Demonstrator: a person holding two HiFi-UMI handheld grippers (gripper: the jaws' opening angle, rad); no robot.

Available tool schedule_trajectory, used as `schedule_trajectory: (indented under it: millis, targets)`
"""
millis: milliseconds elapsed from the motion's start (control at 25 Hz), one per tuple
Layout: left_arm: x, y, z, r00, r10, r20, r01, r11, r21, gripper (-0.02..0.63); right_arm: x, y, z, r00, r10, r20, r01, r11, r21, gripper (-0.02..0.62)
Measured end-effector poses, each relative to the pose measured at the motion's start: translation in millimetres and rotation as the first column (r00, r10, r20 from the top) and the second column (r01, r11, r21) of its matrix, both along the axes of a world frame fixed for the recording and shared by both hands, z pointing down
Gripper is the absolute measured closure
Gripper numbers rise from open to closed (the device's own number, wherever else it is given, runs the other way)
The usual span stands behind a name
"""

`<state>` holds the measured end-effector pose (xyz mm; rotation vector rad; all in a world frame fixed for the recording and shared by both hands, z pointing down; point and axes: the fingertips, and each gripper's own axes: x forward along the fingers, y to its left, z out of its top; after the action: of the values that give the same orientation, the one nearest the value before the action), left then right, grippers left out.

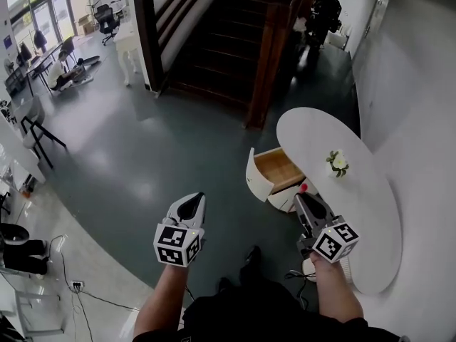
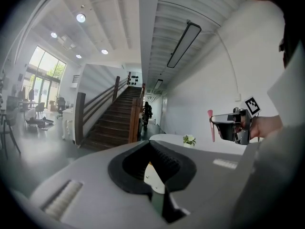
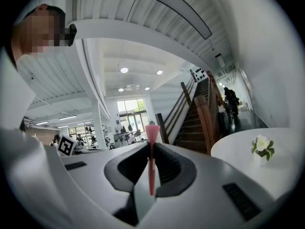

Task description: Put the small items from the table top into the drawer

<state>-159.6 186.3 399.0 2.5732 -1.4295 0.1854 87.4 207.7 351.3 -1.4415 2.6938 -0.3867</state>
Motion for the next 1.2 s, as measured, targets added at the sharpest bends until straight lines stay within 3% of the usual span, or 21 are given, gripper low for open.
schedule_trajectory:
  millis: [320, 640, 1200]
  targets:
    - [14.1, -58.8, 11.5, 0.999, -0.033, 0.023, 0.034, 0.998, -0.049, 0.609, 14.9, -71.7, 17.1, 0.999, -0.034, 0.042, 0.036, 0.999, -0.034, 0.541]
    - [62.3, -139.3, 17.1, 0.998, -0.028, 0.059, 0.034, 0.995, -0.093, 0.609, 59.4, -158.7, 35.4, 0.995, -0.045, 0.087, 0.050, 0.997, -0.061, 0.541]
    - [152.0, -230.1, 21.9, 0.993, 0.064, 0.102, -0.050, 0.989, -0.139, 0.609, 115.8, -238.7, 59.6, 0.989, -0.037, 0.144, 0.053, 0.993, -0.107, 0.541]
